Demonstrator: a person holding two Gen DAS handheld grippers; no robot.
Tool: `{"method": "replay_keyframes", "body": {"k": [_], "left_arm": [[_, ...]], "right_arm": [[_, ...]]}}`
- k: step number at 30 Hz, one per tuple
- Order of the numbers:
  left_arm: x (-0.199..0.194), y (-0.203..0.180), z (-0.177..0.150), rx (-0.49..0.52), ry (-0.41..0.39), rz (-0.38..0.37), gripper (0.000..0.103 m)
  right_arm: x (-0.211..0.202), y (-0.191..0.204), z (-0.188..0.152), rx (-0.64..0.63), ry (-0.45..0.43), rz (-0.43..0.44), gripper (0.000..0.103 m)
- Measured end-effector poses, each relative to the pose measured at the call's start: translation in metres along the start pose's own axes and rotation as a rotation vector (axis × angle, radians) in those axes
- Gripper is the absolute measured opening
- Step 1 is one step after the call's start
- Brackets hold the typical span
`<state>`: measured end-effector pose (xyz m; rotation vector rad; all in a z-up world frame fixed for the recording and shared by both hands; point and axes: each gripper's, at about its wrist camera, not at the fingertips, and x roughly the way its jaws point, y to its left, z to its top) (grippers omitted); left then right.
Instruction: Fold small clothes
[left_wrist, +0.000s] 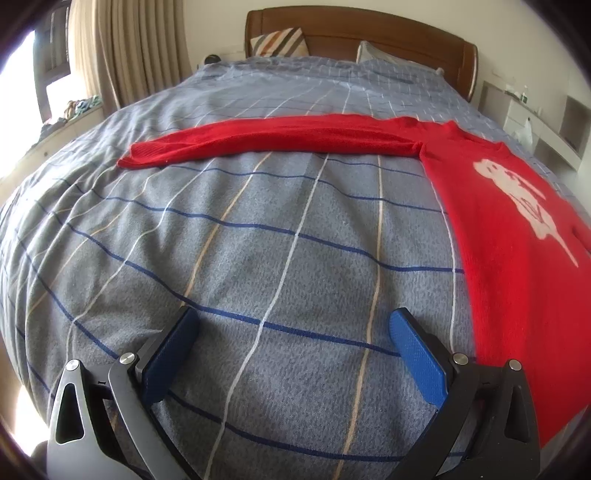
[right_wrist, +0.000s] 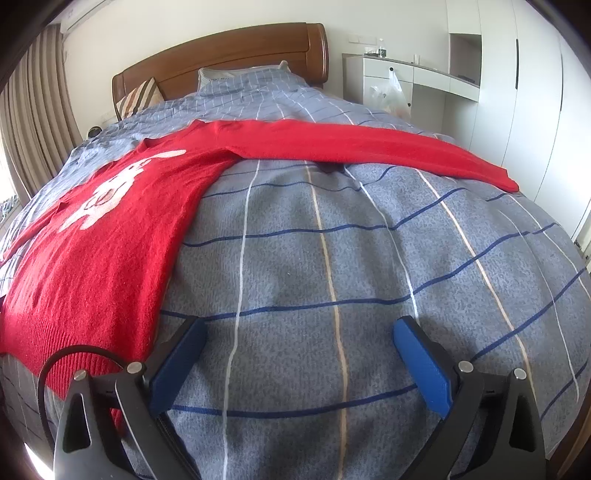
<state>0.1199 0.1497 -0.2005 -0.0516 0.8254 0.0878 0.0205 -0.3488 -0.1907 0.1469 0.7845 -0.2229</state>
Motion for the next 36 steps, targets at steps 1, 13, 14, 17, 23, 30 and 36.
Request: {"method": "replay_keyframes", "body": {"k": [1, 13, 14, 17, 23, 30, 36], "left_arm": [[-0.0001, -0.0001, -0.0001, 0.002, 0.001, 0.000, 0.103], [-0.0004, -0.0032, -0.0031, 0.018, -0.011, 0.010, 0.103], [-0.0004, -0.0031, -0.0032, 0.018, -0.011, 0.010, 0.103], [-0.0004, -0.0031, -0.0031, 0.018, -0.010, 0.010, 0.103], [-0.0003, -0.0032, -0.0032, 0.018, -0.011, 0.011, 0.103], [-0.0019, -0.0034, -0.0032, 0.022, -0.017, 0.016, 0.103], [-0.0019, -0.0032, -0.0027, 0.023, -0.019, 0.017, 0.103]], "right_arm": [[0.0004, 0.0006, -0.0005, -0.002, -0.001, -0.003, 0.102], [0.0019, 0.0035, -0.0030, -0.015, -0.012, -0.020, 0.103], [0.0020, 0.0035, -0.0031, -0.015, -0.012, -0.021, 0.103], [0.0022, 0.0041, -0.0033, -0.016, -0.015, -0.024, 0.103], [0.0027, 0.0041, -0.0032, -0.016, -0.015, -0.025, 0.103], [0.0033, 0.0049, -0.0033, -0.019, -0.020, -0.032, 0.103], [0.0033, 0.0051, -0.0033, -0.019, -0.020, -0.032, 0.103]]}}
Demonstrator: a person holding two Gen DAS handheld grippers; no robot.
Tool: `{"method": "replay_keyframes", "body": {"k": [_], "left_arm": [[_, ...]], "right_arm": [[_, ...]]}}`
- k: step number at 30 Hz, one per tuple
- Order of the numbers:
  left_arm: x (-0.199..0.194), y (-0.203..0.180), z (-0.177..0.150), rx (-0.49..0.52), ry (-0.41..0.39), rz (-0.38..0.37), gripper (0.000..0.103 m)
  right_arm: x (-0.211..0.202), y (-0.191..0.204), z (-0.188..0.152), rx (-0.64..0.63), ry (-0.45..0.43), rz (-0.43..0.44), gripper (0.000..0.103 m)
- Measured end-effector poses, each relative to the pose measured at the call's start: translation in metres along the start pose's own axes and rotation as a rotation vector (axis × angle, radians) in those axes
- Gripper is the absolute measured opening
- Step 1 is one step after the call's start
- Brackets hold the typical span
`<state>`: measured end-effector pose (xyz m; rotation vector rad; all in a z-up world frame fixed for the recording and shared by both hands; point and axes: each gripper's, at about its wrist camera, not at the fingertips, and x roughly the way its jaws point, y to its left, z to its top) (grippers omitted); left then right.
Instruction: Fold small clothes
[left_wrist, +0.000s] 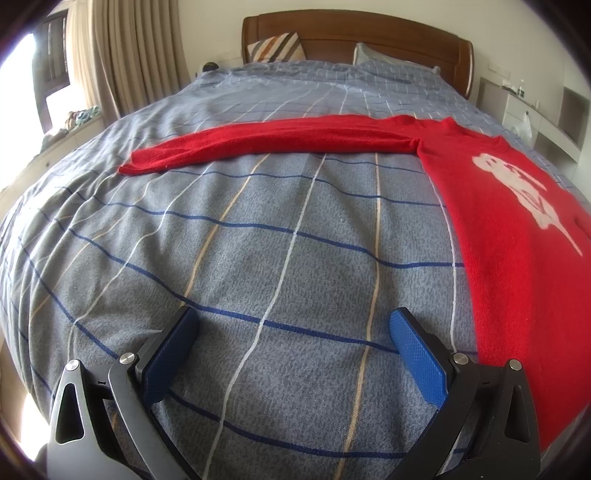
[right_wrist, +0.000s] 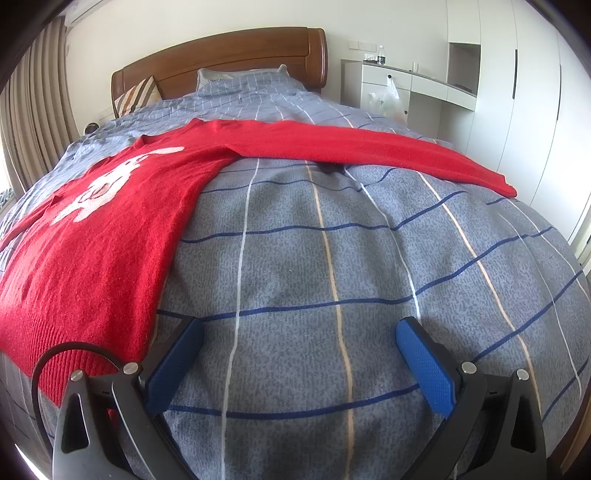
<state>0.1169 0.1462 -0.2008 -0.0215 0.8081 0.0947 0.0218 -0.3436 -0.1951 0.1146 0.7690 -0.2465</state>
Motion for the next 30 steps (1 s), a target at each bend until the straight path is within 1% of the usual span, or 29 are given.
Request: {"method": "replay_keyframes", "body": {"k": [30], "left_arm": [[0.0002, -0.0001, -0.0002, 0.003, -0.009, 0.008, 0.103]], "right_arm": [[0.0012, 0.0000, -0.0001, -0.003, -0.006, -0.007, 0.103]]}}
